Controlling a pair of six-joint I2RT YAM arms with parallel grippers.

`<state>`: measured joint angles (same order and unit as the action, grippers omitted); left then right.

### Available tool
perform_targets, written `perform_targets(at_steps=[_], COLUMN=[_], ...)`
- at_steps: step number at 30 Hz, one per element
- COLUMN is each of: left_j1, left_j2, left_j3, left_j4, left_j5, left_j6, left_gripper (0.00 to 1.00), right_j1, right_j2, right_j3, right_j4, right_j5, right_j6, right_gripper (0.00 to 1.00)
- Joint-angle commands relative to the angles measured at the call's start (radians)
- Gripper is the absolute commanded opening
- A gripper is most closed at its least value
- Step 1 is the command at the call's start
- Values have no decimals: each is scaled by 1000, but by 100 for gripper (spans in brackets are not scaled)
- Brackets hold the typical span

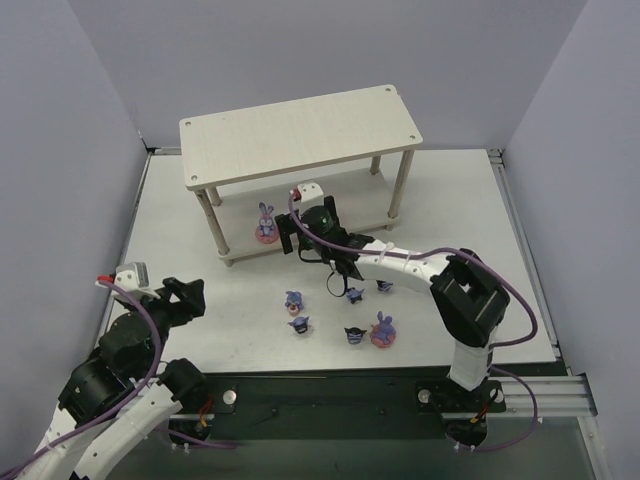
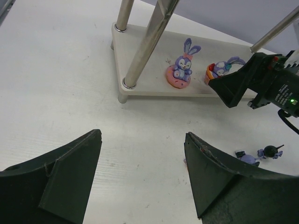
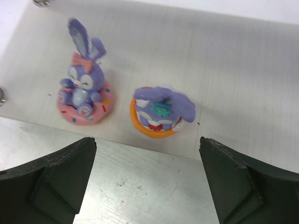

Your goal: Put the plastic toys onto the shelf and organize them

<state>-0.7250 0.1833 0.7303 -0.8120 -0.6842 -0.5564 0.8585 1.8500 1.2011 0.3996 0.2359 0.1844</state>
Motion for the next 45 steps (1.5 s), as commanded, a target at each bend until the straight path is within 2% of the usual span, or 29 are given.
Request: perform_targets(at_steps=[1, 5, 6, 9, 14, 17, 22, 25, 36, 45], left_j1=[-4, -4, -4, -4, -4, -4, -4, -4, -4, -7], left_j2=[-11, -13, -15, -16, -16, -24, -41, -44, -54, -54], left_j3=[6, 7, 8, 6, 8, 6, 3, 4, 6, 6], left_j4=[13, 13, 13, 10, 11, 10, 10, 10, 7, 7], left_j5=[-11, -9, -11, -11, -8, -6, -5, -3, -2, -2], left_j6=[9, 1, 0, -5, -5, -5, -8, -7, -5, -2], left_gripper=[81, 82, 81, 82, 81, 81, 81, 81, 82, 82], right_j1=[17, 33, 37, 80, 209, 269, 372, 390, 390, 390], right_j2=[-116, -159, -166, -205, -300, -314, -275, -236, -95, -11], right_j3=[-9, 4, 17, 19, -55, -98, -121, -123, -98, -58], right_j4=[26, -79, -173, -299, -355, -383, -441, -446, -380, -341], right_j5=[23, 49, 62, 75, 95, 106, 249, 293, 364, 410], right_j6=[7, 67, 84, 168, 254, 363, 524, 602, 691, 692], right_gripper=[100, 100, 100, 99, 99, 99, 98, 96, 83, 68])
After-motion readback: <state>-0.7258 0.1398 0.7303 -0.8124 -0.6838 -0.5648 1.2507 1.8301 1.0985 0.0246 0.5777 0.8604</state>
